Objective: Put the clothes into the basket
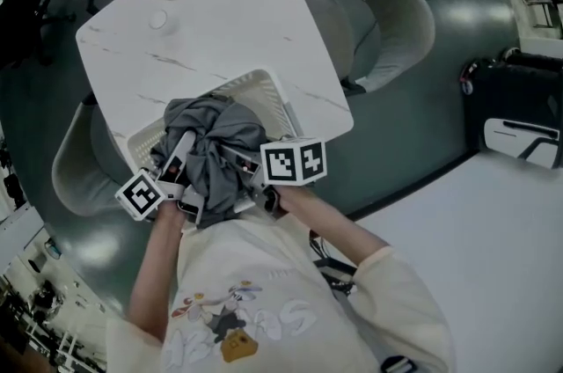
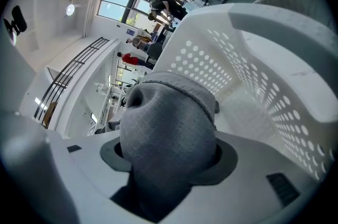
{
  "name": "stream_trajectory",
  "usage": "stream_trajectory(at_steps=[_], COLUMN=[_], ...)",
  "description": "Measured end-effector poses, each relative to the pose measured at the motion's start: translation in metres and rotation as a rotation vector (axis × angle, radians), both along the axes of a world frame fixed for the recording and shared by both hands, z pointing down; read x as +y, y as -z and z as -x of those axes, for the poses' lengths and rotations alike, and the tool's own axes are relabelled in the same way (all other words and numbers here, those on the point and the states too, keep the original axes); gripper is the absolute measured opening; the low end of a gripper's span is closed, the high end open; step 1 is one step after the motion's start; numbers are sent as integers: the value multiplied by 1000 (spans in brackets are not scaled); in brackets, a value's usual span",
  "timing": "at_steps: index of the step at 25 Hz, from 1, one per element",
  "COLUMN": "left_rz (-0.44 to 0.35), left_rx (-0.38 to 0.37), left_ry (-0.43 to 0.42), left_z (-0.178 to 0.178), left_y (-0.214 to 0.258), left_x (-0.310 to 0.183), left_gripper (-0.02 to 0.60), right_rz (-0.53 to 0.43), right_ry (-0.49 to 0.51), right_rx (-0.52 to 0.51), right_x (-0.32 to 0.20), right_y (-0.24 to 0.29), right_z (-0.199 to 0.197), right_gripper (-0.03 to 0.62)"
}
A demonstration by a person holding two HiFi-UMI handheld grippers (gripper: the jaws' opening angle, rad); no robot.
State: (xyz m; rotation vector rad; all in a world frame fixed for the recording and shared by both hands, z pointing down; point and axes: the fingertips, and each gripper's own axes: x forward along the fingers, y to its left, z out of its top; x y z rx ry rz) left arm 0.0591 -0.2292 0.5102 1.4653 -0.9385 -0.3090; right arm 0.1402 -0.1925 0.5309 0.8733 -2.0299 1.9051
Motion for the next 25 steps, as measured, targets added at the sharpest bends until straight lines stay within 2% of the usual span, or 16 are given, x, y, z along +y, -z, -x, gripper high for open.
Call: stream_trajectory(at_steps=[7, 10, 12, 19, 25], left_rz=[28, 86, 90, 106, 119], left_rx=[-18, -191, -232, -227, -216], left_ry=[25, -4, -6, 18, 6], left_z=[-1, 16, 20, 19, 14], left_y=[-7, -28, -35, -53, -70], left_x=[-1, 8, 8, 7, 4], left_gripper=[328, 324, 322, 319, 318], right_rz=[28, 35, 43, 72, 119], right_ry=[13, 27, 38, 66, 71], right_rx=[59, 90, 109, 157, 175], right_x=[-1, -2, -3, -2, -2], right_y=[-8, -16, -22, -43, -64], right_z=[-2, -2, 0, 1, 2], right_gripper=[265, 262, 261, 255, 253])
